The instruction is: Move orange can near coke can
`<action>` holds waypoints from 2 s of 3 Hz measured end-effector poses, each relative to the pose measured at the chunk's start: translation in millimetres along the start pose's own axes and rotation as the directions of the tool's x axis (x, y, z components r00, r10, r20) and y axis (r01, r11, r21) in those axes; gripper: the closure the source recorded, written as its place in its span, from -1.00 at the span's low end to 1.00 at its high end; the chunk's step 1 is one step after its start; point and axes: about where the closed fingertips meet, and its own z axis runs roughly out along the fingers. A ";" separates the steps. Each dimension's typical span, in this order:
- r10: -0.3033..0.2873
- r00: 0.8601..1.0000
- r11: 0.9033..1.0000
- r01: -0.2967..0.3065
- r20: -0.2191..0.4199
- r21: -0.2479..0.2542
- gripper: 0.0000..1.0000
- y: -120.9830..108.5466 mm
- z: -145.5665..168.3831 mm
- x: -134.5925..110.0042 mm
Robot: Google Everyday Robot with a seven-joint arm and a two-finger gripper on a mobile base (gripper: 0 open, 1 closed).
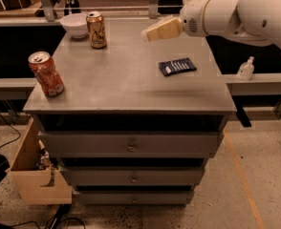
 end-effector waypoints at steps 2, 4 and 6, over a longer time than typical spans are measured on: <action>0.115 0.982 0.978 -0.086 0.148 -0.192 -1.00 49.4 85.9 -8.5; 0.089 0.985 0.976 -0.057 0.147 -0.208 -1.00 56.8 105.2 -9.5; 0.111 0.971 0.952 -0.044 0.209 -0.302 -1.00 41.9 199.1 8.6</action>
Offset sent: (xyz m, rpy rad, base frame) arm 0.0274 0.1340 -0.0352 0.2886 0.0426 0.2689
